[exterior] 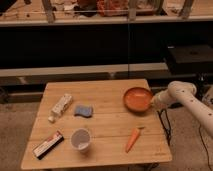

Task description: Drag the ceramic bowl in a circle

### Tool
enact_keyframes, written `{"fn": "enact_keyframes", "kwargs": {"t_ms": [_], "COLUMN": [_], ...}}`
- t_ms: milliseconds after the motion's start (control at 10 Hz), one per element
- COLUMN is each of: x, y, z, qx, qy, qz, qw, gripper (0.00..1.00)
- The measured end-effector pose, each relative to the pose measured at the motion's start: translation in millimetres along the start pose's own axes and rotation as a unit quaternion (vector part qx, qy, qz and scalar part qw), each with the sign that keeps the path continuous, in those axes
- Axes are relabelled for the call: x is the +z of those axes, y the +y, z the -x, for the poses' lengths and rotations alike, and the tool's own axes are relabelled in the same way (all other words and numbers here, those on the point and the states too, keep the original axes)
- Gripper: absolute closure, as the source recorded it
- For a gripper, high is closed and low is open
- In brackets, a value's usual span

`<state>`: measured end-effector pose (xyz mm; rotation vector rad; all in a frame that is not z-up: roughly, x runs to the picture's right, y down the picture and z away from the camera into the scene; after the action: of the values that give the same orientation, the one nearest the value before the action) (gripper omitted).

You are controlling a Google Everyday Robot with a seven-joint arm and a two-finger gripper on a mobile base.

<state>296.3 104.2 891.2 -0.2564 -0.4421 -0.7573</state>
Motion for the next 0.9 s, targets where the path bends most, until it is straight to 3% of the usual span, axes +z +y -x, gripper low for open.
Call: {"fn": "enact_keyframes", "kwargs": {"t_ms": [300, 700, 900], "x": [15, 38, 41], "y": [-46, -107, -116], "z": [40, 116, 137], "qx": [-0.054, -0.145, -0.153], "qy": [-0.032, -0.076, -0.082], "qz": [-0.014, -0.016, -0.012], "qw": [0.9979, 0.9863, 0.9847], "gripper": [1.0, 1.0, 1.0]}}
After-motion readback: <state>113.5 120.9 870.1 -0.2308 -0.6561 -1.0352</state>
